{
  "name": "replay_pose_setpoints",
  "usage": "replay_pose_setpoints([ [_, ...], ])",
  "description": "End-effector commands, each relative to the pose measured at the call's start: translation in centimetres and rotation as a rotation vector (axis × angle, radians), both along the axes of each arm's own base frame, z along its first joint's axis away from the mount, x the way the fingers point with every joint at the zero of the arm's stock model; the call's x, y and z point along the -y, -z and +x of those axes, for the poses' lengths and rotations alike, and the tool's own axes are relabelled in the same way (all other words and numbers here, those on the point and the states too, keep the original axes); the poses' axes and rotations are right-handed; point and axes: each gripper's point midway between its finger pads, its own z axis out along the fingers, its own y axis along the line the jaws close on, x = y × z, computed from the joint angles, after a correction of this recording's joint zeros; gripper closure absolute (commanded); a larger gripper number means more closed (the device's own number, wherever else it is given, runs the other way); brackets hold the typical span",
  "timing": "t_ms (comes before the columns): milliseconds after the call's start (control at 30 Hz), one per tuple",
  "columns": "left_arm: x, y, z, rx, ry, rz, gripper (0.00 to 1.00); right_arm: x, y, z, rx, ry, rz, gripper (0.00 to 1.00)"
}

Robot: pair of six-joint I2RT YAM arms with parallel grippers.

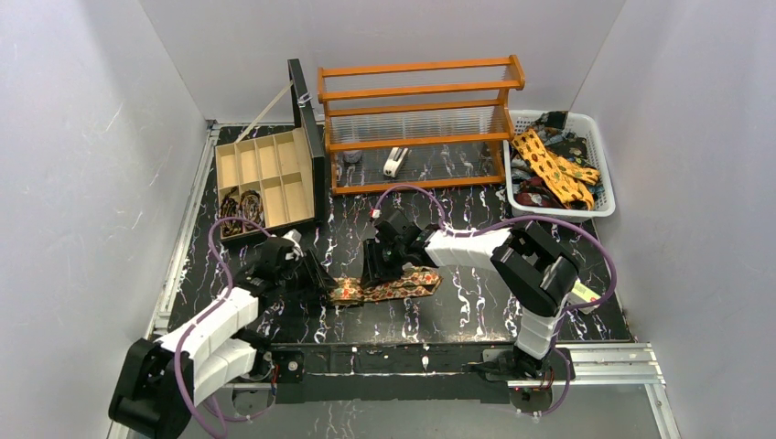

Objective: Roll the ties
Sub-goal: Roll the tie at the center of the board.

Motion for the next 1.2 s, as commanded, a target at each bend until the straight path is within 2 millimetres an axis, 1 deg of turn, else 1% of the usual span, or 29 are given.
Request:
replay_pose_setpoints([
  [0, 0.1, 0.7, -0.3, -0.007, 0.051, 0.077, 0.59, -0.6, -2.6, 0.8, 0.059, -0.033, 0.037, 0.51],
  [133, 0.2, 1.8, -0.8, -0.021, 0.061, 0.15, 0.61, -1.4, -5.4, 1.1, 0.141, -0.087, 0.101, 0.51],
  [233, 0.0, 1.9, -0.8, -0.013, 0.049, 0.178, 0.6, -2.4, -7.6, 0.9, 0.21, -0.141, 0.159, 0.54],
  [300, -0.2, 1.7, -0.5, -0.002, 0.035, 0.19, 0.6, -3.2, -8.5, 0.3, 0.236, -0.185, 0.183, 0.57],
  [367, -0.5, 1.2, -0.2, 0.016, 0.016, 0.204, 0.56, -4.0, -8.9, -0.6, 0.252, -0.235, 0.197, 0.62],
  [433, -1.0, 0.4, 0.1, 0.039, -0.009, 0.218, 0.5, -4.6, -8.5, -1.7, 0.245, -0.279, 0.194, 0.66],
  [533, -1.1, -1.1, 0.5, 0.073, -0.027, 0.206, 0.41, -5.1, -7.6, -3.3, 0.227, -0.319, 0.18, 0.72],
  [567, -1.4, -1.6, 0.7, 0.088, -0.05, 0.217, 0.4, -5.1, -7.2, -3.5, 0.223, -0.323, 0.173, 0.75],
  [667, -2.3, -2.6, 0.9, 0.111, -0.1, 0.232, 0.39, -4.9, -5.8, -4.0, 0.212, -0.347, 0.15, 0.78],
  [733, -2.9, -2.7, 0.6, 0.108, -0.13, 0.239, 0.38, -4.6, -4.4, -4.0, 0.206, -0.36, 0.112, 0.83],
  [833, -3.5, -2.7, 0.3, 0.1, -0.165, 0.245, 0.38, -3.6, -1.4, -3.8, 0.192, -0.371, 0.023, 0.85],
  [933, -4.1, -2.8, 0.0, 0.097, -0.188, 0.261, 0.38, -2.8, 0.4, -3.6, 0.199, -0.384, -0.036, 0.85],
  [1000, -4.4, -3.0, 0.0, 0.102, -0.201, 0.268, 0.38, -2.7, 0.5, -3.3, 0.224, -0.403, -0.046, 0.84],
  [1033, -4.5, -3.1, 0.1, 0.105, -0.205, 0.271, 0.38, -3.0, 0.0, -3.1, 0.243, -0.414, -0.038, 0.84],
  [1100, -4.6, -3.3, 0.0, 0.107, -0.208, 0.276, 0.38, -3.6, -1.5, -2.8, 0.279, -0.444, -0.01, 0.8],
  [1167, -4.9, -3.5, 0.0, 0.109, -0.215, 0.286, 0.38, -4.3, -3.8, -2.7, 0.317, -0.476, 0.043, 0.75],
])
